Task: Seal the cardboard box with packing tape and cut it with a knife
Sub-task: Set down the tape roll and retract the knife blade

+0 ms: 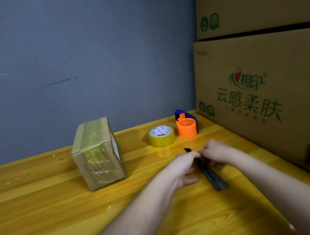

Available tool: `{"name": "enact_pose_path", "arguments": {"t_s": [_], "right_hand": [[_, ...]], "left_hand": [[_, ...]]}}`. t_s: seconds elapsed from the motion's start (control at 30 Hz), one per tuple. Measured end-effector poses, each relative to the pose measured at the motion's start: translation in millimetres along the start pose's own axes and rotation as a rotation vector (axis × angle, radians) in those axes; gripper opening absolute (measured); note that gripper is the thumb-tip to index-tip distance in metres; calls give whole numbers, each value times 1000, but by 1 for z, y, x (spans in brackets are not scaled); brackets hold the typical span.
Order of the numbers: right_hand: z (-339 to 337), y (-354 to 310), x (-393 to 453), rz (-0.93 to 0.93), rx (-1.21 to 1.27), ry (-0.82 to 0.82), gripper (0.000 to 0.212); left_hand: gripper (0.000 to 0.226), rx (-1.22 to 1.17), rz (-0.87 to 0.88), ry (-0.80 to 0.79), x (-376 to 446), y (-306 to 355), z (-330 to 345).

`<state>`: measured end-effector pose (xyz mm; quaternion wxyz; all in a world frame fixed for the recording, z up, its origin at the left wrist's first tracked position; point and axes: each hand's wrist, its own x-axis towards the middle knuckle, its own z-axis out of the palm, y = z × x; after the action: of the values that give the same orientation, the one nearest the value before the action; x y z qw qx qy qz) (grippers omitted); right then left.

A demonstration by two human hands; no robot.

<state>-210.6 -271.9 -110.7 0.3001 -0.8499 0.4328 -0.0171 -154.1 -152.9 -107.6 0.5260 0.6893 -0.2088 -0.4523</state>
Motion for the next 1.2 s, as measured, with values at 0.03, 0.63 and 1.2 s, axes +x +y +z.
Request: {"name": "enact_pose_path", "arguments": {"t_s": [0.03, 0.63, 1.2], "right_hand": [[1, 1, -4, 38, 15, -24, 24], [13, -3, -28, 11, 326, -173, 19], [96, -105, -36, -574, 952, 53, 18]], "left_hand": [[3, -61, -26, -11, -4, 1, 4], [4, -265, 17, 84, -11, -5, 4], [24, -135, 290, 93, -30, -51, -114]]}}
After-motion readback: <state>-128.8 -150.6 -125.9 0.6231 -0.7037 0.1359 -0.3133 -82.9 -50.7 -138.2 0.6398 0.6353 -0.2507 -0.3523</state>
